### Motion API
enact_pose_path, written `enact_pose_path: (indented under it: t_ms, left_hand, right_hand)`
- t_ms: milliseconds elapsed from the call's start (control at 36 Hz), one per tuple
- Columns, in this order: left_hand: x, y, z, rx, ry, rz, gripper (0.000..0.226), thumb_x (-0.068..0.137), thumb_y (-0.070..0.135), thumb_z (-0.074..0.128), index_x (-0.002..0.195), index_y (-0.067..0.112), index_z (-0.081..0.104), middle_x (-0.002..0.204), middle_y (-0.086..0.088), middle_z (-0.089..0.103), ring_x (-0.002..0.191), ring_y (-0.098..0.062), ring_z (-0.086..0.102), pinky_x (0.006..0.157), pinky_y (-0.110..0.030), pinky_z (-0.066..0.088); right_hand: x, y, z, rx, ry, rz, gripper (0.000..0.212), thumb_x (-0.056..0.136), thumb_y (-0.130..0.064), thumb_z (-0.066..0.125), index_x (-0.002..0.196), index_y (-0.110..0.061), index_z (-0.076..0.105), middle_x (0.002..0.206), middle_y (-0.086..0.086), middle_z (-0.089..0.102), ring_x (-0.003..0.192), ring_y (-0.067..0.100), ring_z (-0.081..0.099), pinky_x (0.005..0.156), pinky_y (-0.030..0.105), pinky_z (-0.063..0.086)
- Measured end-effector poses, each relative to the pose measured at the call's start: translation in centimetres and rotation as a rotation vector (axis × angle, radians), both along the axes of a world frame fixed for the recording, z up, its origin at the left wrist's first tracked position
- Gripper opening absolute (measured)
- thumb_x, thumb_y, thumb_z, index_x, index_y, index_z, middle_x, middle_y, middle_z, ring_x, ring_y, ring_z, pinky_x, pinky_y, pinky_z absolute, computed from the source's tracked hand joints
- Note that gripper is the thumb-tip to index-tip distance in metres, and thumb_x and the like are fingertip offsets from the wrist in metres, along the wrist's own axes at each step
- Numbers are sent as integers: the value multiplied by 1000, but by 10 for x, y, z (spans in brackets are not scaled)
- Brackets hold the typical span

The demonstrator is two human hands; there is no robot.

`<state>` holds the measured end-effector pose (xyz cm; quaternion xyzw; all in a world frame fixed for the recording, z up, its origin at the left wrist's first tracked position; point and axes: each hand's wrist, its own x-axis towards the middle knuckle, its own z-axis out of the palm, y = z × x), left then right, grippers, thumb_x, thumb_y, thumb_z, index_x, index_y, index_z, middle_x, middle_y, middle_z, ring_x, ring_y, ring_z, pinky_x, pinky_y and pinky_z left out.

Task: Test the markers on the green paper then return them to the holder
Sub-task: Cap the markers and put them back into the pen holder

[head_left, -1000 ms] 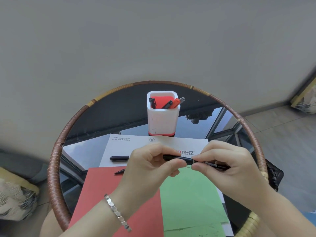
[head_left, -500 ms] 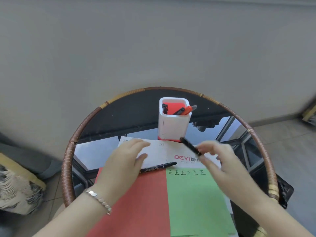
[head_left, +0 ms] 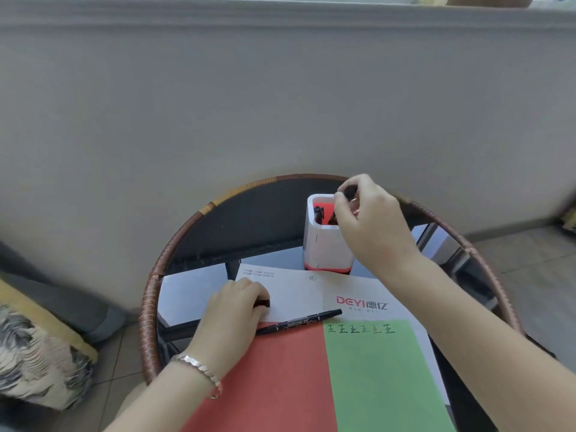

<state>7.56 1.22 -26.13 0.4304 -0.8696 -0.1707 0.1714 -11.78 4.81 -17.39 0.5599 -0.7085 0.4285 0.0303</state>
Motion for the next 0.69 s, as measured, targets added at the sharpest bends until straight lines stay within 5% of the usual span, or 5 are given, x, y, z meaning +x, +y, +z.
enact_pose_path:
  t_ms: [83, 167, 306, 500, 694]
  left_hand:
    - [3, 1, 2, 22, 141, 64, 9, 91, 13, 52, 92, 20, 58, 96, 7, 58, 96, -14, 50, 86, -29, 41]
    - [7, 5, 5, 101, 337, 115, 9, 91, 13, 52, 89, 22, 55, 93, 9, 56, 89, 0, 51, 74, -8, 38]
    - [15, 7, 11, 128, 501, 141, 18, 88, 8, 57, 83, 25, 55, 89, 9, 59, 88, 8, 50, 71, 2, 34]
    - [24, 14, 10, 204, 571, 197, 20, 87, 9, 58, 82, 29, 57, 88, 10, 62, 87, 7, 54, 68, 0, 37]
    - [26, 21, 7, 231, 586, 212, 22, 86, 8, 59, 80, 29, 58, 85, 12, 63, 86, 6, 55, 67, 0, 37]
  right_hand:
    - [-3, -3, -7, 39, 172, -61, 18, 89, -20, 53, 97, -8, 64, 92, 7, 64, 93, 22, 45, 74, 26, 34]
    - [-5, 0, -9, 129, 187, -64, 28, 87, -18, 58, 113, -10, 61, 100, 10, 65, 102, 22, 43, 83, 30, 38]
    - [7, 31, -14, -80, 314, 79, 23, 78, -9, 62, 101, -10, 65, 96, 2, 67, 94, 21, 50, 88, 23, 37]
    - [25, 55, -77, 356, 543, 435, 32, 58, -24, 63, 89, -24, 70, 82, -10, 67, 77, 11, 64, 67, 19, 51]
    - [27, 51, -102, 325, 527, 387, 20, 71, -20, 57, 86, -20, 69, 77, -6, 65, 70, 17, 64, 60, 25, 53]
